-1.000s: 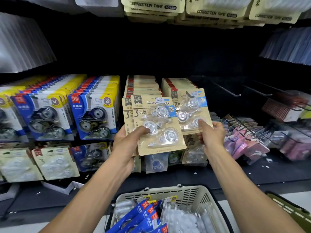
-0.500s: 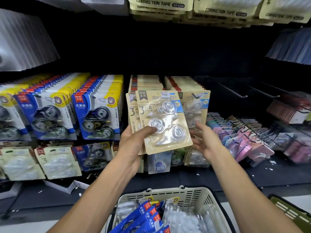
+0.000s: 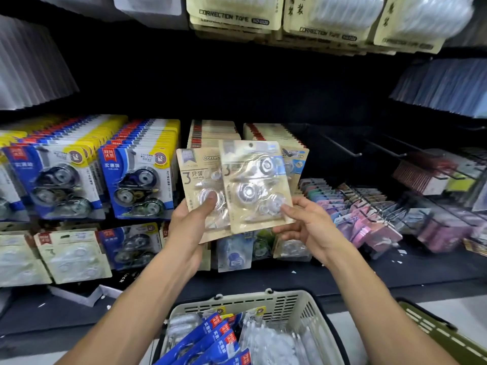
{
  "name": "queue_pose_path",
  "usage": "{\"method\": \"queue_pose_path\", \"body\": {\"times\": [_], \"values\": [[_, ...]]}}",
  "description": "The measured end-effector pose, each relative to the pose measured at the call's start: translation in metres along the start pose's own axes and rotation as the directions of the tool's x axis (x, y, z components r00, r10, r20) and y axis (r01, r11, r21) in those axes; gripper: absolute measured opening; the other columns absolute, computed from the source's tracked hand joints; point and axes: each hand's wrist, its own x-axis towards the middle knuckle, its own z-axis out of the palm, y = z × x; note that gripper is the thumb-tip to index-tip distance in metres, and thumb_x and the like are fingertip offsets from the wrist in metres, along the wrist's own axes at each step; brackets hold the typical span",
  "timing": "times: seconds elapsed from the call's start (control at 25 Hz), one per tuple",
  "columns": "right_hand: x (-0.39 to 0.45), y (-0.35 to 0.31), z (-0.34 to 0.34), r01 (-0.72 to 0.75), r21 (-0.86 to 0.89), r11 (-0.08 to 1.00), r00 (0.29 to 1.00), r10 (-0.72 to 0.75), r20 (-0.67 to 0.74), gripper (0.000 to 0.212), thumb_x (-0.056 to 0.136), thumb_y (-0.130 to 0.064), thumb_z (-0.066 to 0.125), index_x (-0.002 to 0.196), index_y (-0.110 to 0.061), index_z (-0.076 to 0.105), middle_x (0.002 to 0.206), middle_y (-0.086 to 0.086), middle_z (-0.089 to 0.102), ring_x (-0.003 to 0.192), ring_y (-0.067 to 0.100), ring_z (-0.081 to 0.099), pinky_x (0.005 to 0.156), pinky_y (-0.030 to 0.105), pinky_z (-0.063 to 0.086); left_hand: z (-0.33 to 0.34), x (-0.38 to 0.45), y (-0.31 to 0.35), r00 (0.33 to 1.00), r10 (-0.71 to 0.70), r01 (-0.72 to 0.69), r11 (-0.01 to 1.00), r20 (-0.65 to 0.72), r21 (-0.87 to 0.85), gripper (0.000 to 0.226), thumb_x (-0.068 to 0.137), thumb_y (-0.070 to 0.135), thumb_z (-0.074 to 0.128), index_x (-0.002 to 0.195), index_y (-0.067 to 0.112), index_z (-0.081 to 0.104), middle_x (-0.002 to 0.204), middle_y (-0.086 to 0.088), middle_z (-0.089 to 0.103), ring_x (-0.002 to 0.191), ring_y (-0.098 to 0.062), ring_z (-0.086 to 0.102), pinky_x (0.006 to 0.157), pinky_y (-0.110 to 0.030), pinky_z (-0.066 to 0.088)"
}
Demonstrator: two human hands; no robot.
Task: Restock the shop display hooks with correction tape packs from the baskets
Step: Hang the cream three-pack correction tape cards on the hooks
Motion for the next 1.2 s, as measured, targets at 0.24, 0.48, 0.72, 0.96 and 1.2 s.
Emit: {"method": "queue_pose_path", "body": {"times": [0.24, 0.48, 0.72, 0.96, 1.2], "values": [[-0.005, -0.001, -0.044, 0.046, 0.016, 0.999, 0.934, -0.037, -0.355, 0.014, 0.096, -0.007, 0.058, 0.11, -0.007, 0.057, 0.102, 0.015, 0.069, 0.051, 0.023, 0.067, 0.047, 0.028, 0.056, -0.003, 0.001, 0.005, 1.0, 0.001, -0.002, 0.999, -0.022, -0.038, 0.021, 0.095, 0.013, 0.069, 0.114, 0.021, 0.069, 0.114, -0.003, 0.076, 0.102, -0.023, 0.073, 0.081, -0.038, 0.059], [-0.014, -0.005, -0.05, 0.11, -0.079, 0.991, 0.917, -0.131, -0.376, 0.023, 0.093, -0.007, 0.063, 0.115, -0.012, 0.06, 0.09, 0.016, 0.069, 0.048, 0.022, 0.059, 0.044, 0.028, 0.053, 0.0, 0.001, 0.003, 1.0, -0.017, 0.017, 0.999, -0.014, -0.027, 0.022, 0.095, 0.013, 0.069, 0.115, 0.02, 0.07, 0.114, -0.003, 0.076, 0.103, -0.025, 0.073, 0.075, -0.036, 0.059], [-0.018, -0.004, -0.049, 0.158, -0.169, 0.973, 0.91, -0.209, -0.359, 0.032, 0.089, -0.001, 0.063, 0.115, -0.021, 0.065, 0.092, 0.006, 0.073, 0.047, 0.019, 0.056, 0.046, 0.03, 0.052, 0.003, -0.001, -0.001, 1.0, -0.02, 0.02, 1.0, 0.005, -0.011, 0.025, 0.095, 0.014, 0.069, 0.119, 0.019, 0.07, 0.113, -0.002, 0.077, 0.105, -0.025, 0.073, 0.079, -0.038, 0.058], [-0.011, -0.011, -0.047, 0.243, -0.005, 0.97, 0.845, -0.215, -0.49, 0.017, 0.092, -0.006, 0.064, 0.103, -0.018, 0.063, 0.081, 0.006, 0.066, 0.039, 0.012, 0.042, 0.038, 0.026, 0.04, 0.006, -0.001, -0.001, 0.999, -0.03, 0.03, 0.999, 0.02, -0.014, 0.023, 0.096, 0.015, 0.068, 0.118, 0.02, 0.07, 0.111, 0.0, 0.078, 0.102, -0.024, 0.074, 0.077, -0.036, 0.058], [-0.003, 0.005, -0.044, 0.186, -0.201, 0.962, 0.857, -0.259, -0.446, 0.01, 0.094, -0.017, 0.068, 0.104, -0.021, 0.068, 0.077, -0.001, 0.063, 0.046, 0.008, 0.042, 0.046, 0.029, 0.038, 0.006, 0.0, 0.0, 1.0, -0.017, 0.017, 1.0, -0.002, -0.026, 0.021, 0.095, 0.013, 0.068, 0.115, 0.02, 0.071, 0.11, -0.001, 0.078, 0.1, -0.023, 0.074, 0.079, -0.037, 0.058]]}}
